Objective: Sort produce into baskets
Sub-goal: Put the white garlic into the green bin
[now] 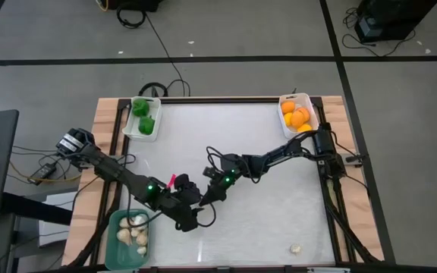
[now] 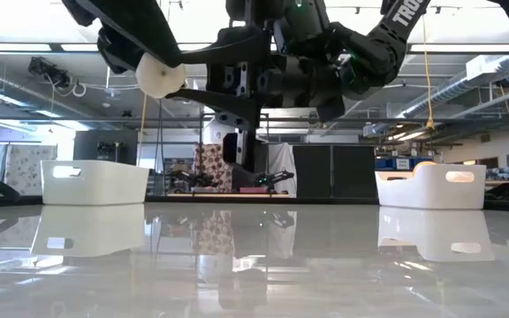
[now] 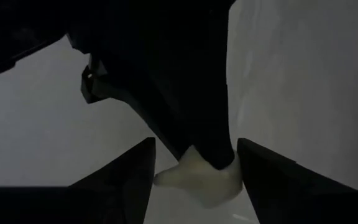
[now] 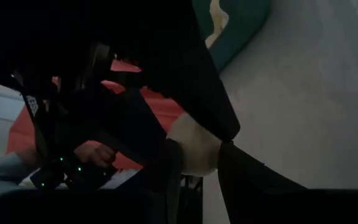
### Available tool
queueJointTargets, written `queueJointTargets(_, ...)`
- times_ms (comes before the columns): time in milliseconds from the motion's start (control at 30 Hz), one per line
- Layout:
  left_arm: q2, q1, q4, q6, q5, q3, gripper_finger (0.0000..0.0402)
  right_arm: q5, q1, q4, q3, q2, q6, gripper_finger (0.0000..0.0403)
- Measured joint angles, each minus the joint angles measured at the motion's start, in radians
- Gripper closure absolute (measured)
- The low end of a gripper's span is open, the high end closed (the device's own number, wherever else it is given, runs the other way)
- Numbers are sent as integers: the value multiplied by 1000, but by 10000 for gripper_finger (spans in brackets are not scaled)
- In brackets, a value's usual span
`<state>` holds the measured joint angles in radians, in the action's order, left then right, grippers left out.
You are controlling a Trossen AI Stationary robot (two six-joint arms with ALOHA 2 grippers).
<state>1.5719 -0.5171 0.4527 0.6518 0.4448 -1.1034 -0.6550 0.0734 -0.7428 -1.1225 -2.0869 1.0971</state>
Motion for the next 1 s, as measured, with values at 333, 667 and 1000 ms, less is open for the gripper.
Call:
queueJointTargets(333,-1,0,23,-17,-23,-3,240,3,-11,-27,1,0,37,300)
queueJointTargets(667,-40,1,141,-12,-78,0,244,-15,-26,-63,1,-2,63,234)
queueJointTargets(1000,-211,-35,547,212,-343,0,244,-108,-74,-46,6,2,101,140)
